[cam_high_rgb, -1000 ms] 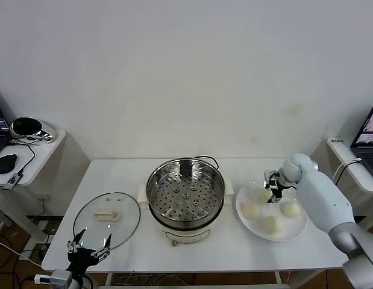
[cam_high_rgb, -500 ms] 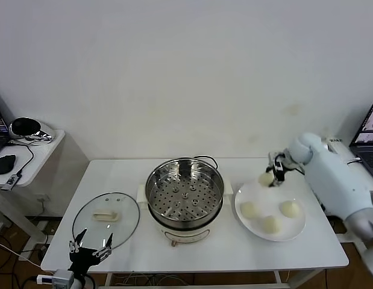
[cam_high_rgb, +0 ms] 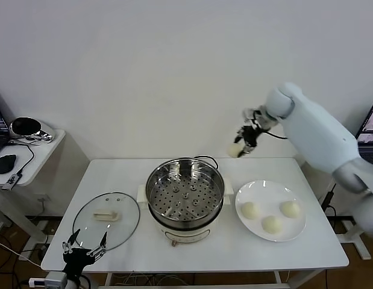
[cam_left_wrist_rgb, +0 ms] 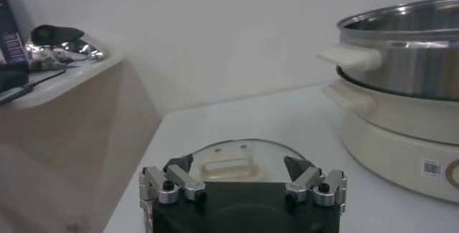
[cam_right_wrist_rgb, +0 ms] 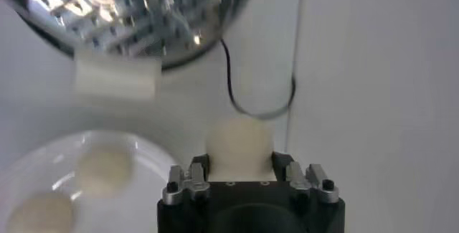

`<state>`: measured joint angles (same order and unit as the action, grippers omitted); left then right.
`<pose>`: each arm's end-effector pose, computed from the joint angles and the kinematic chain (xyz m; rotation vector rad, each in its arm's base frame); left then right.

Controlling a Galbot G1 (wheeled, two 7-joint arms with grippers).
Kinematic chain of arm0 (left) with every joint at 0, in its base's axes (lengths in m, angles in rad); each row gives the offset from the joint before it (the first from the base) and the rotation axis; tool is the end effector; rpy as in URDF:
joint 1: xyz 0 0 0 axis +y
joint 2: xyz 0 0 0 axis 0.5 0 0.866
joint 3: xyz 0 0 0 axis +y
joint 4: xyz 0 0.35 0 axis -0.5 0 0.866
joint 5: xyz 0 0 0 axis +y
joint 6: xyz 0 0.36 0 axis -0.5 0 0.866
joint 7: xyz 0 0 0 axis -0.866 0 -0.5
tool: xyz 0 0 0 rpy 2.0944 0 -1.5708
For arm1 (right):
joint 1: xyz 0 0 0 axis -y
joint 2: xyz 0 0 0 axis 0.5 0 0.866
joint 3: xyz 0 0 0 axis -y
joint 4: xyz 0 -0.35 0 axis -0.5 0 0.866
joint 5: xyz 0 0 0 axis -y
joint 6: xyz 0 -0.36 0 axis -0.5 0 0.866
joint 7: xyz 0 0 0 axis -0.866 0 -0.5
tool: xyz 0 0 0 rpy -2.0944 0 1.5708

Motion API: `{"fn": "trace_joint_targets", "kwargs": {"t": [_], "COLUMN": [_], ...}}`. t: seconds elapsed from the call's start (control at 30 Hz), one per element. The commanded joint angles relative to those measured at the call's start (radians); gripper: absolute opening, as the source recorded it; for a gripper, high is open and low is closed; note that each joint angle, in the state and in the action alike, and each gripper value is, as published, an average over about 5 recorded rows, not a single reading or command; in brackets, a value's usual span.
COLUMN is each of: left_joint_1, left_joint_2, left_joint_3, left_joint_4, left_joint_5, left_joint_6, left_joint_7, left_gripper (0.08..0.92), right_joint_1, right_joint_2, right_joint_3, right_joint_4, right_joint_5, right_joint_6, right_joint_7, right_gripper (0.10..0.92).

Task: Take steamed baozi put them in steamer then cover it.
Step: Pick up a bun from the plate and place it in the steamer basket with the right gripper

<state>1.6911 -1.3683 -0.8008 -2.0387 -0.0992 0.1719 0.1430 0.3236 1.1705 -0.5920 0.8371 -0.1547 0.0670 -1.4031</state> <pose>0.1474 0.1239 -0.3184 0.0181 -2.8060 -0.2604 0.6486 -0.0092 -0.0115 1.6165 -1.4121 1.5874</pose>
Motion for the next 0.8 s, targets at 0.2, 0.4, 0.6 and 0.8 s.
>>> {"fn": "trace_joint_targets", "kwargs": {"t": [0.2, 0.4, 0.6, 0.8], "left_joint_1": [0.007, 0.016, 0.018, 0.024], "left_joint_2": [-0.009, -0.015, -0.022, -0.026], "left_joint_3": [-0.006, -0.009, -0.01, -0.014], "left_joint_4": [-0.008, -0.01, -0.009, -0.011], "left_joint_5": [-0.011, -0.003, 0.008, 0.016], "left_joint_6": [-0.003, -0.002, -0.002, -0.002], "left_joint_7": [-0.005, -0.006, -0.007, -0.008], "left_gripper": [0.823, 0.823, 0.823, 0.823], "right_joint_1": [0.08, 0.075, 0.073, 0.06], "right_joint_2": [0.182, 0.179, 0.217, 0.264], "right_joint_3": [-0.072, -0.144, -0.184, -0.198], "right_joint_4": [-0.129, -0.029, 0.017, 0.007], "right_joint_5": [0.074, 0.018, -0.131, -0.253], "right_joint_6": [0.447, 0.576, 0.692, 0.761], "right_joint_7": [-0.068, -0.048, -0.003, 0.044], "right_gripper": [0.534, 0.541, 0.541, 0.539]}}
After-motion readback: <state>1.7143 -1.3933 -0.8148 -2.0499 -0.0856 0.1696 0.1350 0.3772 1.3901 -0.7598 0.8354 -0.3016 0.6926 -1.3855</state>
